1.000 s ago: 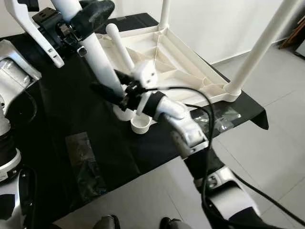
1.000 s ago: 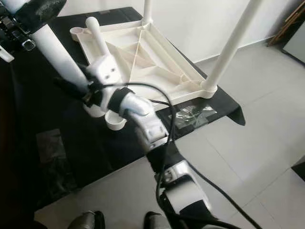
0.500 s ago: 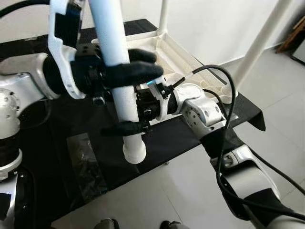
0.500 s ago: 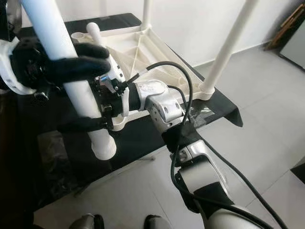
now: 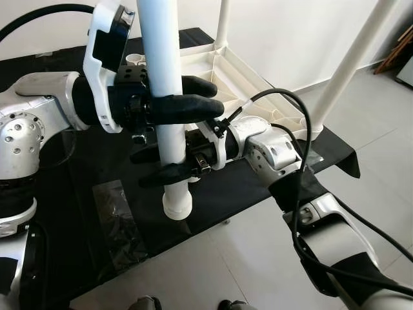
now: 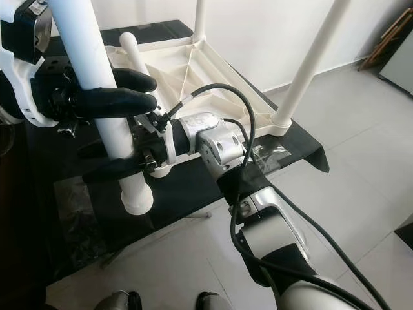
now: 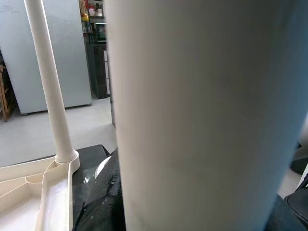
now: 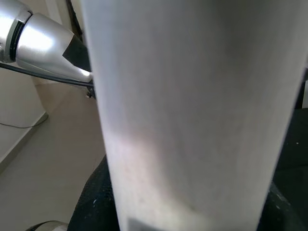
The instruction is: Building children table
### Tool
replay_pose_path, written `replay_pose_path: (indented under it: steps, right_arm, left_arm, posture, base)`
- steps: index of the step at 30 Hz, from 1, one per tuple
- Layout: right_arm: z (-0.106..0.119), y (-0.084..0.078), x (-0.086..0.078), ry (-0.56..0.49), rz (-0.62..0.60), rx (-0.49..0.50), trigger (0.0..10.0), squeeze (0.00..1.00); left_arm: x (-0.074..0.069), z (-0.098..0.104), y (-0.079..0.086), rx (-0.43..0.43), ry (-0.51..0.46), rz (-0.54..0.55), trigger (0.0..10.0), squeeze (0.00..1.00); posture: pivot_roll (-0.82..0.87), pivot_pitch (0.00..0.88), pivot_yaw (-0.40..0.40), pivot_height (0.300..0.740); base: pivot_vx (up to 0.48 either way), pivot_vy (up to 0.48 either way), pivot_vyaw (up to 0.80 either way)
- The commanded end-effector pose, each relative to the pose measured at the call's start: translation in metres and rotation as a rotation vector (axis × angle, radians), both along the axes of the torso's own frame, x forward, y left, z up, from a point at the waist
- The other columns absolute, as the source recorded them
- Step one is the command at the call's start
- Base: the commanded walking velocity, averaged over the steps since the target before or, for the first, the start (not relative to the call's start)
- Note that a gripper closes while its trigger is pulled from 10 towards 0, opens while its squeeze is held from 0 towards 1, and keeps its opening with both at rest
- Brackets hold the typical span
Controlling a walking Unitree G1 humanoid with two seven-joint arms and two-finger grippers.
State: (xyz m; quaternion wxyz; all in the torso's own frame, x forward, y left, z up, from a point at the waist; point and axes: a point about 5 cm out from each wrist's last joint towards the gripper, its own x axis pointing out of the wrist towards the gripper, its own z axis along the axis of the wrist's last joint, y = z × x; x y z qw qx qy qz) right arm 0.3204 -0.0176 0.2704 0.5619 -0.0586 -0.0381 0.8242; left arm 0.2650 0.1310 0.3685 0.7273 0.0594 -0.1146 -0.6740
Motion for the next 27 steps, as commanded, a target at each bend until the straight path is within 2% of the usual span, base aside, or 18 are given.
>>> replay_pose_path:
  steps: [1,2,5,8,9,10,11,12,13,16,17,18,19,21,22,24,25,27]
  right_arm:
    - [0.004,0.016,-0.003,-0.01,0.009,-0.031,0.0,0.0]
    - [0.008,0.014,0.002,-0.012,-0.031,-0.015,0.0,0.0]
    - [0.01,0.012,0.005,-0.014,-0.059,-0.004,0.0,0.0]
    - [0.025,-0.003,0.02,-0.031,-0.168,0.039,0.0,0.0]
    - [0.025,-0.003,0.02,-0.031,-0.168,0.039,0.0,0.0]
    - [0.028,-0.007,0.023,-0.033,-0.19,0.048,0.0,0.0]
    - [0.038,-0.019,0.034,-0.043,-0.263,0.067,0.0,0.0]
    - [0.042,-0.025,0.039,-0.05,-0.305,0.075,0.0,0.0]
    - [0.042,-0.025,0.039,-0.05,-0.305,0.075,0.0,0.0]
    - [0.052,-0.037,0.049,-0.066,-0.389,0.104,0.0,0.0]
    - [0.052,-0.037,0.049,-0.066,-0.389,0.104,0.0,0.0]
    - [0.057,-0.04,0.05,-0.066,-0.404,0.118,0.0,0.0]
    - [0.057,-0.04,0.05,-0.066,-0.404,0.118,0.0,0.0]
    - [0.064,-0.045,0.053,-0.059,-0.415,0.151,0.0,0.0]
    - [0.066,-0.045,0.054,-0.056,-0.415,0.16,0.0,0.0]
    - [0.066,-0.045,0.054,-0.054,-0.414,0.165,0.0,0.0]
    - [0.066,-0.044,0.052,-0.042,-0.379,0.166,0.0,0.0]
    - [0.066,-0.042,0.051,-0.027,-0.336,0.166,0.0,0.0]
  left_arm:
    - [-0.012,0.0,-0.022,0.013,-0.017,-0.172,0.0,0.17]
    - [-0.008,0.004,-0.018,-0.025,-0.028,-0.107,10.0,1.0]
    - [-0.005,0.006,-0.015,-0.053,-0.035,-0.06,10.0,1.0]
    - [0.002,0.017,0.016,-0.168,-0.052,0.148,10.0,1.0]
    - [0.002,0.017,0.016,-0.168,-0.052,0.148,10.0,1.0]
    - [0.003,0.019,0.026,-0.191,-0.052,0.191,10.0,1.0]
    - [0.0,0.016,0.057,-0.226,-0.049,0.321,10.0,1.0]
    - [-0.005,0.011,0.071,-0.236,-0.045,0.392,10.0,1.0]
    - [-0.005,0.011,0.071,-0.236,-0.045,0.392,10.0,1.0]
    - [-0.017,-0.011,0.104,-0.231,-0.016,0.588,10.0,1.0]
    - [-0.017,-0.011,0.104,-0.231,-0.016,0.588,10.0,1.0]
    - [-0.024,-0.026,0.114,-0.223,0.009,0.663,10.0,1.0]
    - [-0.024,-0.026,0.114,-0.223,0.009,0.663,10.0,1.0]
    - [-0.04,-0.069,0.13,-0.263,0.106,0.855,10.0,1.0]
    - [-0.046,-0.084,0.133,-0.285,0.144,0.918,10.0,1.0]
    - [-0.05,-0.092,0.134,-0.3,0.165,0.95,10.0,1.0]
    - [-0.056,-0.11,0.123,-0.275,0.202,0.973,10.0,1.0]
    - [-0.064,-0.127,0.11,-0.244,0.237,0.987,10.0,1.0]
  posture:
    - [-0.06,0.13,-0.07,0.74]
    - [-0.06,0.14,-0.072,0.74]
    - [-0.06,0.143,-0.072,0.74]
    - [-0.06,0.178,-0.078,0.74]
    - [-0.06,0.178,-0.078,0.74]
    - [-0.06,0.178,-0.078,0.74]
    - [-0.06,0.195,-0.084,0.74]
    - [-0.05,0.221,-0.093,0.74]
    - [-0.05,0.221,-0.093,0.74]
    - [-0.05,0.246,-0.103,0.74]
    - [-0.05,0.246,-0.103,0.74]
    - [-0.04,0.255,-0.107,0.74]
    - [-0.04,0.255,-0.107,0.74]
    - [-0.04,0.283,-0.115,0.74]
    - [-0.04,0.283,-0.115,0.74]
    - [-0.04,0.283,-0.115,0.74]
    - [-0.04,0.313,-0.125,0.74]
    - [-0.04,0.313,-0.125,0.74]
  base:
    - [0.0,0.0,0.0]
    - [0.0,0.0,0.0]
    - [0.0,0.0,0.0]
    - [0.0,0.0,0.0]
    - [0.0,0.0,0.0]
    - [0.0,0.0,0.0]
    - [0.0,0.0,0.0]
    - [0.0,0.0,0.0]
    - [0.0,0.0,0.0]
    - [0.0,0.0,0.0]
    - [0.0,0.0,0.0]
    - [0.0,0.0,0.0]
    - [0.0,0.0,0.0]
    - [0.0,0.0,0.0]
    - [0.0,0.0,0.0]
    - [0.0,0.0,0.0]
    - [0.0,0.0,0.0]
    - [0.0,0.0,0.0]
